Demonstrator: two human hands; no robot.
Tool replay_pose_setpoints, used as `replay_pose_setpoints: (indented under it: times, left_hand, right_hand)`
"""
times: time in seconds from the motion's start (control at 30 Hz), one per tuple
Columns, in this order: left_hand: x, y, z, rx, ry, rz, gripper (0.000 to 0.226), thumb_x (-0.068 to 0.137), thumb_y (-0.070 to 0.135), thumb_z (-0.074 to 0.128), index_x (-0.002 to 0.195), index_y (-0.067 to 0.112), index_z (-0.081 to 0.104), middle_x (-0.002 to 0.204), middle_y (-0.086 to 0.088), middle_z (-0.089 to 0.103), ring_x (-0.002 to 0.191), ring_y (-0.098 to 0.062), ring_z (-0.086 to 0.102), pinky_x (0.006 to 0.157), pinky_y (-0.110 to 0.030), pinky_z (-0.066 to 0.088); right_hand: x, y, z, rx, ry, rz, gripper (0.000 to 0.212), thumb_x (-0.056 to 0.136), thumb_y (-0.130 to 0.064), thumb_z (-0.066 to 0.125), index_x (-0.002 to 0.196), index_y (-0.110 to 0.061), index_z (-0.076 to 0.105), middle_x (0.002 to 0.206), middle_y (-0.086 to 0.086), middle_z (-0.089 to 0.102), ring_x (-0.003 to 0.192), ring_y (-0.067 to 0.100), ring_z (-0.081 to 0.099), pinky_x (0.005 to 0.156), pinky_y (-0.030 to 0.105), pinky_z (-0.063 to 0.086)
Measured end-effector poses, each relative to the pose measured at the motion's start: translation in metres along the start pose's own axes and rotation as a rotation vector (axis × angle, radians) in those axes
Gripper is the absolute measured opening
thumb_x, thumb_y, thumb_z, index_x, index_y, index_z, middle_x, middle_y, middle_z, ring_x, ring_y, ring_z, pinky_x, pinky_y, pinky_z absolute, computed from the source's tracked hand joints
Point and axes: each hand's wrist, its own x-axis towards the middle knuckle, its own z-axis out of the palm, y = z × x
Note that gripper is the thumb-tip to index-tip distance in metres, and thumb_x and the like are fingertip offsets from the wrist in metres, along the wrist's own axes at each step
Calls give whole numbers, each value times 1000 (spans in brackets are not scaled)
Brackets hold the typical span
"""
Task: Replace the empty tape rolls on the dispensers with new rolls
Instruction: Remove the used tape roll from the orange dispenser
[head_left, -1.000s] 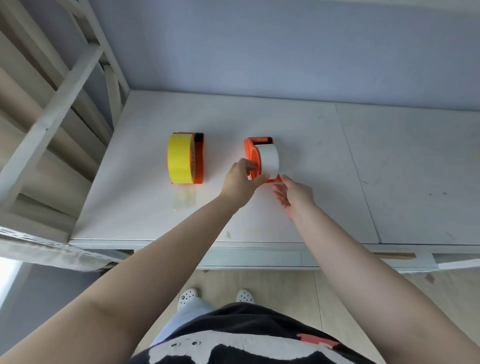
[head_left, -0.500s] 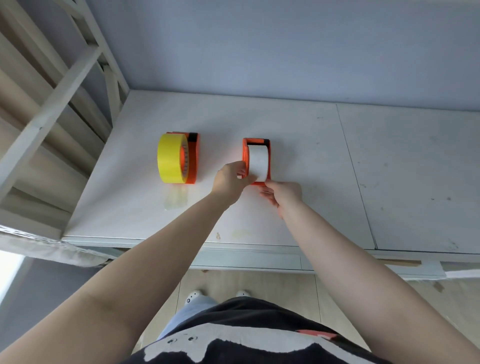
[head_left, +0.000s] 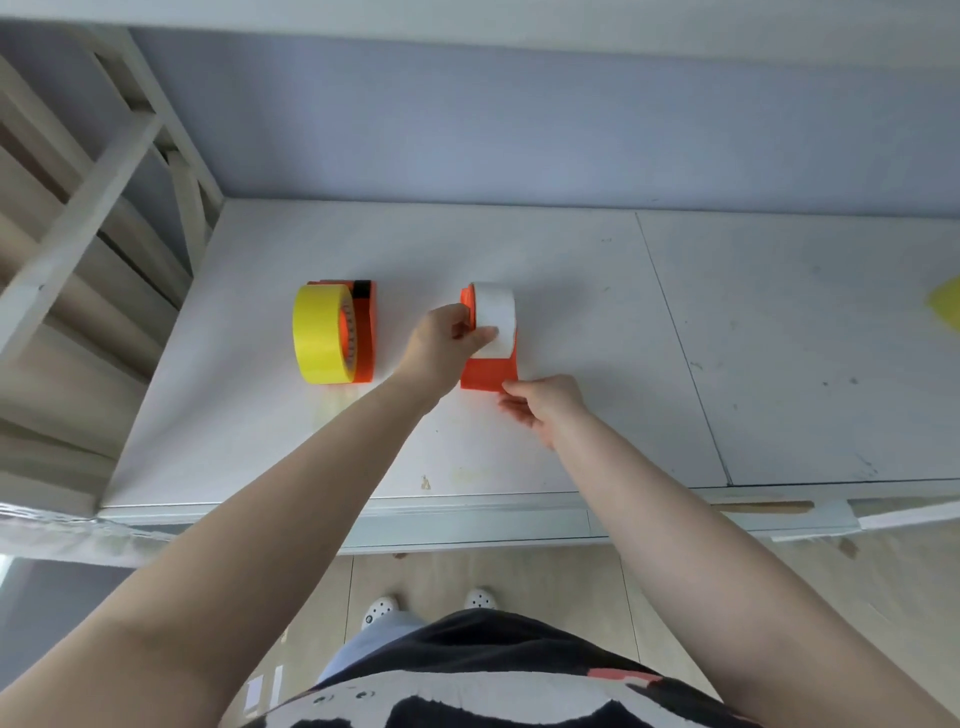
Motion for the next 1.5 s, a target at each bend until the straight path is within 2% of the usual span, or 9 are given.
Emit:
replay_pose_setpoints:
  times: [0.13, 0.33, 0.43, 0.57, 0.73, 0.83, 0.97, 1.03, 1.5]
  left_hand:
    - [33, 48, -24, -157, 97, 45, 35, 81, 41, 67, 82, 6, 61, 77, -11, 51, 72, -17, 46, 66, -34, 43]
    - [66, 65, -36, -148, 32, -178, 28, 92, 34, 61, 80, 9, 57, 96, -14, 59, 86, -26, 60, 89, -40, 56]
    - [66, 52, -30, -200, -40, -148, 24, 91, 29, 62, 99, 6, 62, 103, -12, 63, 92, -24, 62, 88, -34, 56]
    - [62, 38, -26, -178, -61, -64, 5, 84, 11, 70, 86, 12, 65, 98, -13, 65, 90, -25, 63, 97, -42, 52]
    - [60, 33, -31, -184, -19, -48, 8, 79, 16, 73, 83, 16, 67, 97, -13, 66, 93, -27, 62, 99, -50, 48]
    - [58, 31, -30, -213, -15, -50, 10, 78, 18, 74, 84, 15, 67, 97, -12, 66, 93, -27, 62, 99, -49, 49]
    - [56, 29, -29, -220, 5, -37, 7, 82, 14, 72, 83, 16, 65, 92, -8, 65, 92, -26, 62, 99, -46, 50]
    - [55, 29, -29, -208, 11, -26, 7, 82, 15, 72, 83, 15, 65, 89, -8, 65, 89, -25, 61, 99, -47, 50]
    - [52, 33, -24, -209, 69, -36, 6, 86, 12, 67, 85, 18, 67, 90, -6, 69, 93, -27, 67, 97, -43, 52]
  right_hand:
    - [-1, 8, -3, -100, 16, -27, 10, 83, 2, 67, 76, 4, 59, 68, 18, 64, 37, 11, 63, 41, 20, 53]
    - [-8, 8, 1, -136, 0, -55, 12, 83, -1, 68, 83, 1, 56, 67, 19, 65, 36, 13, 62, 39, 21, 51]
    - [-14, 3, -1, -102, -32, -48, 12, 85, -5, 67, 84, 0, 57, 68, 18, 65, 42, 16, 63, 41, 20, 51]
    - [-21, 0, -1, -101, -82, -64, 18, 88, -11, 65, 95, 3, 58, 70, 17, 67, 50, 19, 64, 46, 22, 54]
    - [-23, -19, -2, -518, 109, -295, 48, 87, -45, 61, 54, -20, 35, 49, -2, 35, 40, 13, 31, 44, 26, 24]
    - [-21, -46, 4, -360, 104, -440, 39, 89, -47, 57, 60, -24, 42, 59, -4, 40, 51, 12, 37, 49, 26, 27]
    - [-22, -79, 21, -90, -70, -365, 44, 89, -45, 59, 119, -13, 57, 106, 4, 56, 99, 18, 57, 75, 27, 52]
    - [-20, -87, 29, -43, -126, -331, 36, 88, -44, 61, 109, -15, 58, 107, 4, 56, 109, 21, 55, 85, 32, 53]
    - [-11, -91, 27, 262, -89, -256, 55, 78, -31, 77, 118, 2, 58, 111, 8, 65, 100, 20, 64, 100, 30, 49]
